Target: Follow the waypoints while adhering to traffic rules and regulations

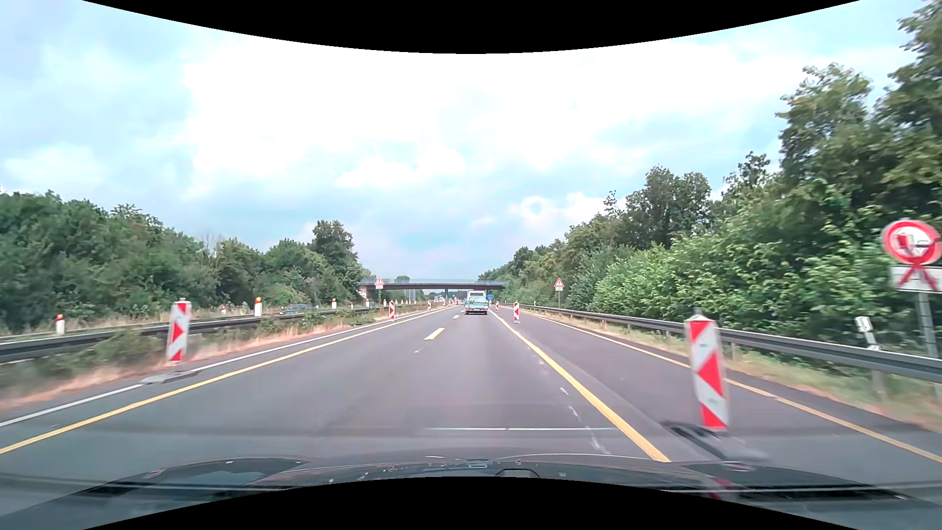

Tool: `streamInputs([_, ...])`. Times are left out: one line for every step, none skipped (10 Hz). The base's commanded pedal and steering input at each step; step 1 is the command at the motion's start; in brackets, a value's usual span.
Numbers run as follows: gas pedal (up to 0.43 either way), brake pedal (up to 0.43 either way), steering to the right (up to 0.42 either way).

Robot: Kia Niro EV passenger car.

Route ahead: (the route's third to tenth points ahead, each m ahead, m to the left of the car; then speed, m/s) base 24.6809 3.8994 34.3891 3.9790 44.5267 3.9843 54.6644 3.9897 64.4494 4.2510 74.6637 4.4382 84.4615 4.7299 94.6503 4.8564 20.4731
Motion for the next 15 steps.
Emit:
streamInputs([0.000, 0.000, -0.004])
streamInputs([0.000, 0.000, -0.005])
streamInputs([0.000, 0.000, -0.004])
streamInputs([0.000, 0.000, -0.004])
streamInputs([0.000, 0.000, -0.005])
streamInputs([0.000, 0.000, -0.005])
streamInputs([0.000, 0.000, -0.005])
streamInputs([0.000, 0.000, -0.005])
streamInputs([0.000, 0.000, -0.005])
streamInputs([0.000, 0.000, -0.005])
streamInputs([0.000, 0.000, -0.005])
streamInputs([0.000, 0.000, -0.004])
streamInputs([0.000, 0.000, -0.005])
streamInputs([0.000, 0.000, -0.005])
streamInputs([0.000, 0.000, -0.005])
